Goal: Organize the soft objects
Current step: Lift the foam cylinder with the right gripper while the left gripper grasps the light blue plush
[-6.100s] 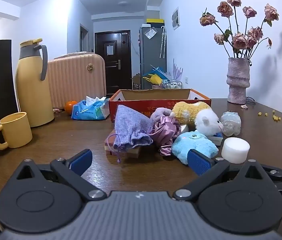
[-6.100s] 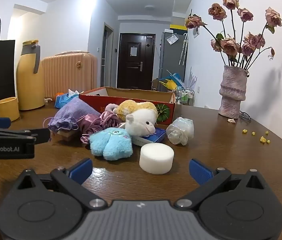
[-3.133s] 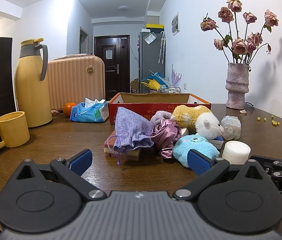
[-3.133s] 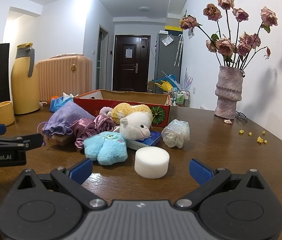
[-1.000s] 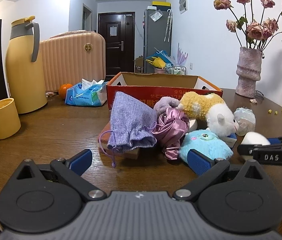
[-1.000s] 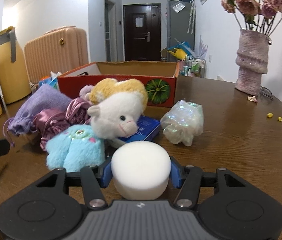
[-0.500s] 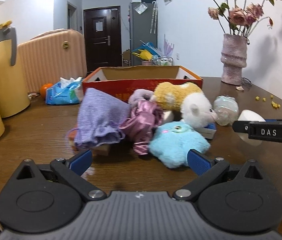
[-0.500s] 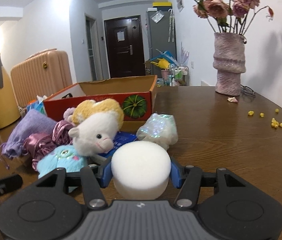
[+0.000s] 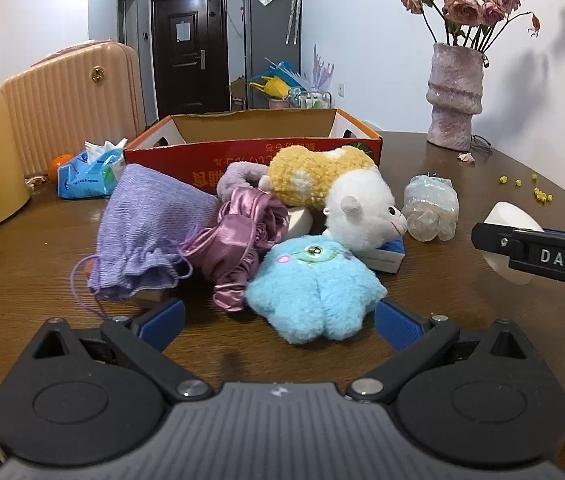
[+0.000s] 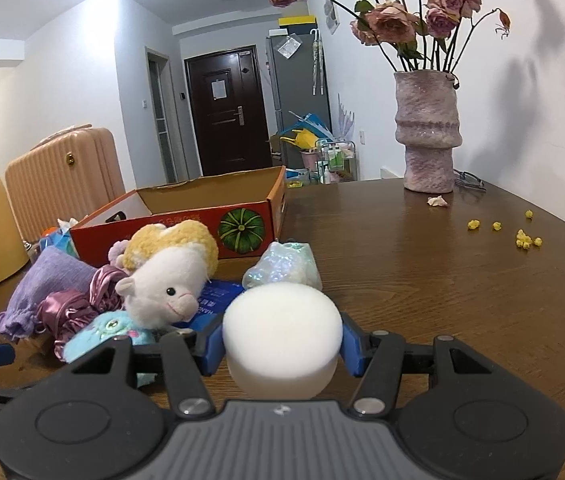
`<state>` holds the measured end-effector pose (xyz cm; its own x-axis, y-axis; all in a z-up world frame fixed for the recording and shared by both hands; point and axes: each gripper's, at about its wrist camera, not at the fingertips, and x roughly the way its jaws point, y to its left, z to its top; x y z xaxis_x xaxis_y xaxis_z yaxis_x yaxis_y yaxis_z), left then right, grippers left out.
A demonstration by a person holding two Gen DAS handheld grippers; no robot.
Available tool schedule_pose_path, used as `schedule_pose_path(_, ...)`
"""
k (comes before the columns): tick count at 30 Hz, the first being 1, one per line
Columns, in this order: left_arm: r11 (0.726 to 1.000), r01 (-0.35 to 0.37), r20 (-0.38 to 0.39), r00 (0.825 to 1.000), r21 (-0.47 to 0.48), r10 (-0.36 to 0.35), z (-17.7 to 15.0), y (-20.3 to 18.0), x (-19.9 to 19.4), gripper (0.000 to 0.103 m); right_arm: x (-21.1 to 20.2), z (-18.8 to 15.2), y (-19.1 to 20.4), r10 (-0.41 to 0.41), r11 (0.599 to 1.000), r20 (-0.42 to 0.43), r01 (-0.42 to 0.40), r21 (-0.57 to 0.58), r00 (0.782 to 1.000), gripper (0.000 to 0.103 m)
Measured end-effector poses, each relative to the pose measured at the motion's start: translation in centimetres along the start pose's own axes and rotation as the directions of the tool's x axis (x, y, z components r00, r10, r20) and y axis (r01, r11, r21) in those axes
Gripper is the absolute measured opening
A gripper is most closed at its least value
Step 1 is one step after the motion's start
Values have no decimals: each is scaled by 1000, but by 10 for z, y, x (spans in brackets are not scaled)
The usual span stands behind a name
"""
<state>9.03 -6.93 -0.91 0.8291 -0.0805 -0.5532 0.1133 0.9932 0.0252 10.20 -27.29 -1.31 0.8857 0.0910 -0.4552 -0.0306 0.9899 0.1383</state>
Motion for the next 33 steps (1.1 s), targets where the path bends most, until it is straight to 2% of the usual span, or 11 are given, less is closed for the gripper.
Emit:
schedule_pose_path(18, 998, 46, -88, 995, -44, -49, 17, -10, 42, 103, -3, 0, -3, -26, 999, 13, 26, 20, 1000, 56)
schedule_pose_path(31, 999, -12, -110, 994, -38, 8, 21, -22, 65, 103, 0, -1, -3, -36, 999, -5, 36, 25, 999, 56)
schedule_pose_path(33, 999, -12, -110, 994, -37, 8, 21, -21, 65, 99, 1, -2, -3, -38, 999, -7, 38, 25, 999, 56)
